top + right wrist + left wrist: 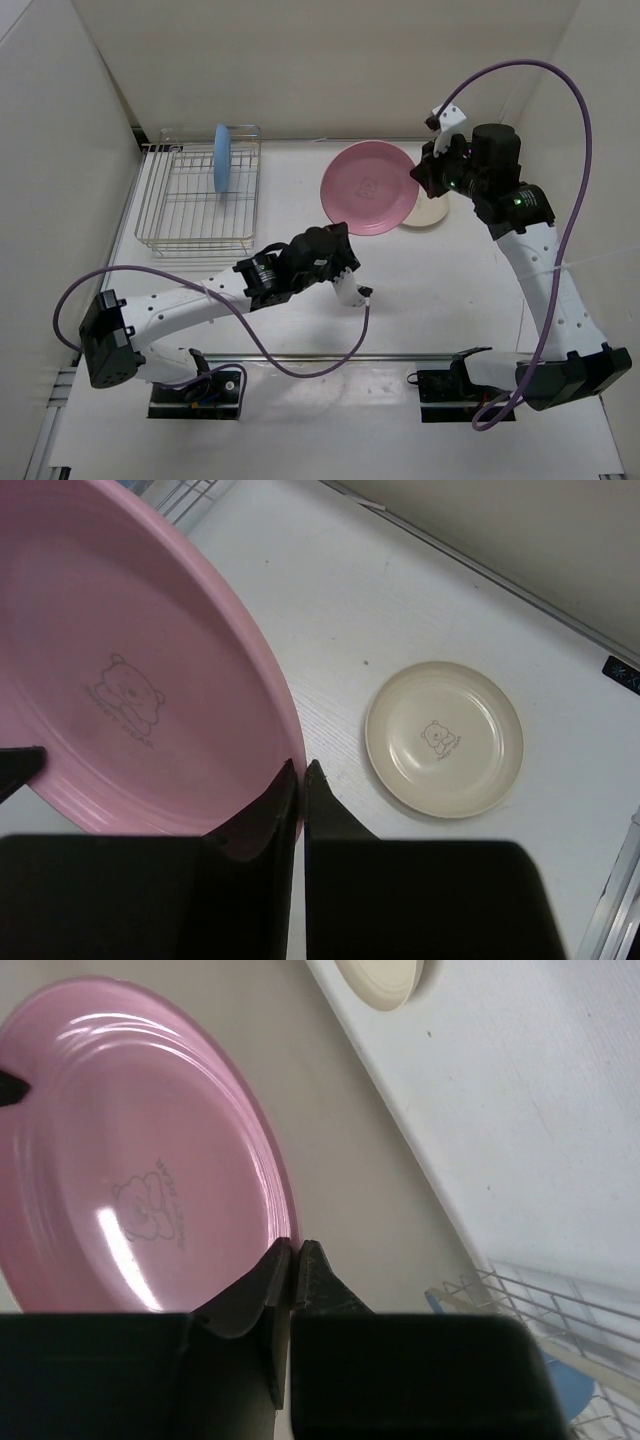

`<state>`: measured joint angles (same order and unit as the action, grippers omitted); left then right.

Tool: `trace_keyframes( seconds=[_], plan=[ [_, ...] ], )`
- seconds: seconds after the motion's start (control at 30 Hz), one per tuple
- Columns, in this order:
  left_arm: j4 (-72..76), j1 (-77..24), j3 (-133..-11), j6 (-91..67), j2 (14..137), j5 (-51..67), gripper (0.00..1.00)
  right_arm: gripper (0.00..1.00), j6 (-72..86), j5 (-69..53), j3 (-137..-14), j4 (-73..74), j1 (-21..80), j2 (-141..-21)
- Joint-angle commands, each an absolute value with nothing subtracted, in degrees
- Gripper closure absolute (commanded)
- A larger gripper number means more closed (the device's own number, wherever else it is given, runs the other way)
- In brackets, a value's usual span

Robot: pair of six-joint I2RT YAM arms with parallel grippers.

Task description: Unload the plates from the dish rack

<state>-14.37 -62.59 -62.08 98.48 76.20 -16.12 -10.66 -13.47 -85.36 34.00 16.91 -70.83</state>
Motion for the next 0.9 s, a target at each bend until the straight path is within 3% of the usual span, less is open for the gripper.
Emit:
trace_keyframes(
  seconds=[0.0,0.07,0.17,0.2,0.3,0.43,0.53,0.57,0.67,0.73,0.77,0.83,0.87],
  plan=[
    [-6.2,-61.6,-64.8,93.3,77.0,-21.3,0.89,1.00,-9.4,-13.7,-84.5,32.6,15.6,-70.9],
    [-4.7,-61.6,-64.8,92.7,77.0,-21.3,0.88,1.00,-8.9,-11.1,-84.5,31.9,14.2,-71.5],
    [-6.6,-61.0,-67.2,90.4,77.5,-22.2,0.52,1.00,-7.1,-9.4,-83.8,30.8,12.0,-72.7],
    [-7.5,-61.0,-70.2,88.7,79.2,-23.1,0.14,1.00,-6.0,-7.3,-83.3,30.8,10.7,-73.6],
    [-12.7,-61.0,-76.9,84.0,82.8,-25.4,0.02,1.00,-4.5,-6.2,-83.3,29.9,7.8,-76.9],
    [-16.4,-59.7,-89.0,75.5,89.4,-33.3,0.00,1.00,-1.3,-3.9,-86.4,29.9,4.1,-83.6],
    [-27.7,-53.8,-111.1,59.8,101.4,-41.8,0.00,1.00,2.5,-4.9,-91.8,32.9,0.4,-91.4],
    [-38.4,-51.5,-127.5,55.0,105.3,-43.7,0.00,1.00,3.3,-5.8,-93.3,34.9,-1.2,-95.4],
    [-56.0,-41.7,-145.6,39.8,114.4,-48.5,0.00,1.00,3.9,-7.3,-97.5,35.5,-3.1,-101.7],
    [-58.8,-37.1,-139.3,31.8,111.3,-44.1,0.00,1.00,3.9,-7.9,-100.6,35.5,-3.7,-104.6],
    [-57.4,-32.9,-127.1,25.6,104.4,-41.5,0.00,1.00,3.9,-7.9,-101.4,36.0,-4.5,-106.8],
    [-50.6,-27.2,-114.7,19.1,96.0,-34.5,0.00,1.00,3.9,-9.6,-103.4,36.0,-5.3,-109.4],
    [-52.5,-25.1,-116.2,16.2,96.0,-32.4,0.00,1.00,3.9,-9.6,-104.2,36.0,-5.9,-110.3]
  ],
)
